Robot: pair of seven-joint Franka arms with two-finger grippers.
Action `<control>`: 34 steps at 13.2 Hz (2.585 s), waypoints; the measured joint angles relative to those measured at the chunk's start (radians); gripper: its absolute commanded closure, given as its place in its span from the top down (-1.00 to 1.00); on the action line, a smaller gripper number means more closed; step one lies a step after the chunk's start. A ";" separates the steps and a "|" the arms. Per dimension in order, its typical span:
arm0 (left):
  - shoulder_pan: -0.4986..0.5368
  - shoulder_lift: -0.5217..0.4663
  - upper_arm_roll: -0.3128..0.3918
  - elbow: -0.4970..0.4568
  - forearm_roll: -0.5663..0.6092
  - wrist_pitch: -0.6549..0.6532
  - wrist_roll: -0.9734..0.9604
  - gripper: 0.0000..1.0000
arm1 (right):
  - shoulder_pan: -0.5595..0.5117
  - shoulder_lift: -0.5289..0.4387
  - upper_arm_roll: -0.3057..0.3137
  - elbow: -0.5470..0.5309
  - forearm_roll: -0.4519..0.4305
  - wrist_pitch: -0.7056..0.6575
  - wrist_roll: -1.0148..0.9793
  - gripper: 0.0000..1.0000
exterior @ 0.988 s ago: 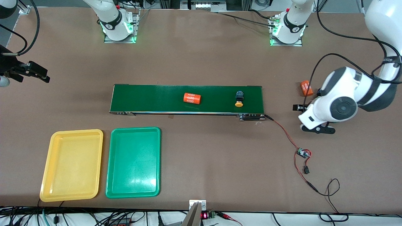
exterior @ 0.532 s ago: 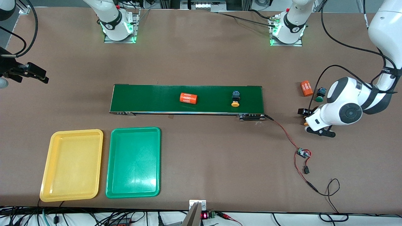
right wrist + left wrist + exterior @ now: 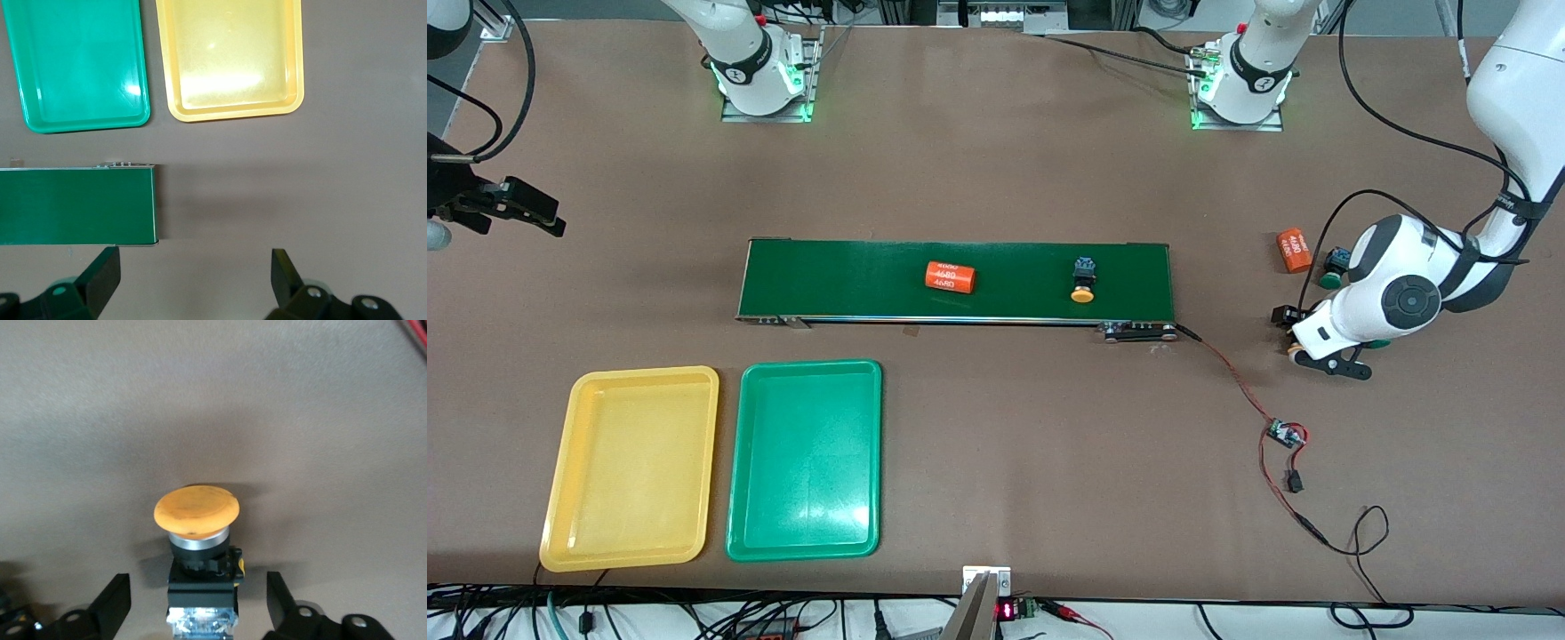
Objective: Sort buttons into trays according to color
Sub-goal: 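Grasp the second yellow-capped button with the left gripper, then set the second yellow button on the green belt with the left gripper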
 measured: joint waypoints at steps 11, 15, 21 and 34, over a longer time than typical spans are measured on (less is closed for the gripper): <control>-0.012 -0.009 -0.285 0.128 -0.164 -0.376 -0.004 -0.61 | 0.000 0.000 0.000 0.000 0.000 0.000 0.001 1.00; -0.167 -0.010 -0.319 0.143 -0.282 -0.377 -0.103 -0.59 | 0.001 0.000 0.002 0.000 0.000 0.001 0.001 1.00; -0.407 -0.002 -0.298 0.141 -0.293 -0.295 -0.412 -0.55 | 0.002 0.002 0.006 0.000 0.000 0.001 0.001 1.00; -0.429 -0.055 -0.246 0.340 -0.293 -0.544 -0.486 1.00 | 0.001 0.001 0.005 0.016 0.000 0.002 0.001 1.00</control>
